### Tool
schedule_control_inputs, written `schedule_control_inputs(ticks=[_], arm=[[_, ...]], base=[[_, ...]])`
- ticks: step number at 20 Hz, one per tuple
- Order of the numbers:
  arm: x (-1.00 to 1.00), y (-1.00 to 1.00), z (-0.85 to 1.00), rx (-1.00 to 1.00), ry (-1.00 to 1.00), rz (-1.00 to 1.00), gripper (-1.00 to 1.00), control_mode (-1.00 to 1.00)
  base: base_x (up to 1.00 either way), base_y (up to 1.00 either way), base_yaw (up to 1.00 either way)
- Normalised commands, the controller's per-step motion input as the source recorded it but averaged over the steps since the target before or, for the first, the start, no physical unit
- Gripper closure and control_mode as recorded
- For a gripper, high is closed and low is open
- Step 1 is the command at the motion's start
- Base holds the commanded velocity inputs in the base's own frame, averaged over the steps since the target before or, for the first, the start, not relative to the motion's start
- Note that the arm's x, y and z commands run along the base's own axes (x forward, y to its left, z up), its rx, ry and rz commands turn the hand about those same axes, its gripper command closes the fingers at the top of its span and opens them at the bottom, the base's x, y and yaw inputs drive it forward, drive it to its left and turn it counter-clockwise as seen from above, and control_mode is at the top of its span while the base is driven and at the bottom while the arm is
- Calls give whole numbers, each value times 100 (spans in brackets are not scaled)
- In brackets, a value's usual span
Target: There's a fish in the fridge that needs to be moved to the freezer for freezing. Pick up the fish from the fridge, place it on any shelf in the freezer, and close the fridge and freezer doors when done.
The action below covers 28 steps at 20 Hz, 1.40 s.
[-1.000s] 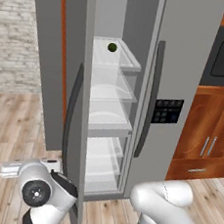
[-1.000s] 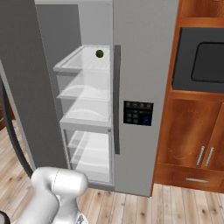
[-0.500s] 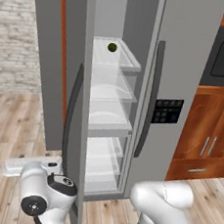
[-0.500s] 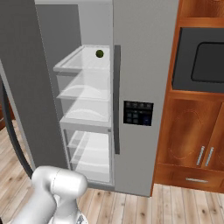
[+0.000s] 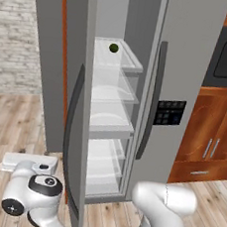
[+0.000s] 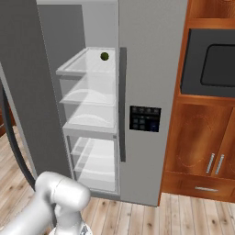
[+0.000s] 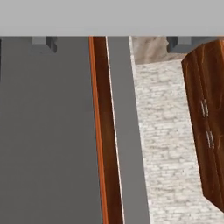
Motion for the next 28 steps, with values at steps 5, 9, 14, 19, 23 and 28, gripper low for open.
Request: schedule_control_inputs(ticks=[5, 9, 14, 19, 23, 28], arm=[[33, 3, -6, 0, 0, -7, -100, -100], [29, -8, -22, 0, 0, 0, -100, -100], [36, -16, -28, 0, -1, 0, -100, -100], [43, -17, -22, 0, 0, 0, -100, -100], [50, -12, -17, 0, 0, 0, -100, -100], [46, -9, -12, 0, 0, 0, -100, -100]], base=[[0, 0, 0], [0, 0, 0], [0, 0, 0], [0, 0, 0], [0, 0, 0], [0, 0, 0]])
